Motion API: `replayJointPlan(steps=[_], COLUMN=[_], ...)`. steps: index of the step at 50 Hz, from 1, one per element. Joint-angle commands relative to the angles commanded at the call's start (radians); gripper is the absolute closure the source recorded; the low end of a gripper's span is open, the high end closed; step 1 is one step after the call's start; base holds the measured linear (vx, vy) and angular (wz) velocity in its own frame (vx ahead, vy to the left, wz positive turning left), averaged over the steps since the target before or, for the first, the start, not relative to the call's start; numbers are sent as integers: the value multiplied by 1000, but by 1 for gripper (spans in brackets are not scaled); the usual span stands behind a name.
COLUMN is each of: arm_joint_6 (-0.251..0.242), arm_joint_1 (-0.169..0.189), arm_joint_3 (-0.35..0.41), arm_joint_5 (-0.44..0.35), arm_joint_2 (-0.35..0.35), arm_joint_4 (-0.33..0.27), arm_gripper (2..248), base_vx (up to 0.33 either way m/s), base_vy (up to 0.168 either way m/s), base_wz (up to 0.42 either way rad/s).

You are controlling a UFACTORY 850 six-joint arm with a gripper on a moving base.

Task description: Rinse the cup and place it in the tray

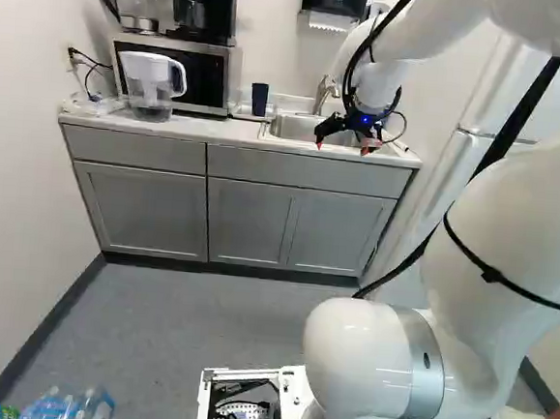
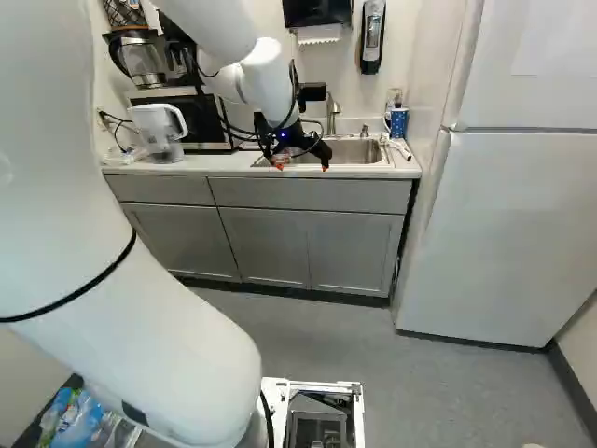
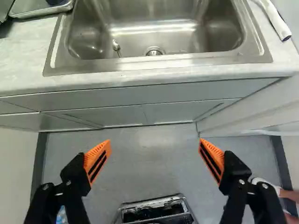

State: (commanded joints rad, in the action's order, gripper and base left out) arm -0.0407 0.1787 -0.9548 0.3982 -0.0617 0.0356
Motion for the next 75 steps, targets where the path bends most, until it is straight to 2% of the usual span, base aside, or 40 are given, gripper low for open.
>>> replayJointPlan(steps=[19,38,57,75], arm_joint_6=[3,7,12,18], arm_joint_1=[-12,-30,-53,-81], arm_joint_3=[58,144,258,392], arm_joint_5=[-85,-211,-377,-574], arm_joint_2=[-15,-36,-65,-98], arm_joint_4=[-2,-6,-11,-16], arm_gripper=[3,3,3,3], base_vx=[0,0,0,0], base_vy=[0,0,0,0], base_wz=[0,0,0,0])
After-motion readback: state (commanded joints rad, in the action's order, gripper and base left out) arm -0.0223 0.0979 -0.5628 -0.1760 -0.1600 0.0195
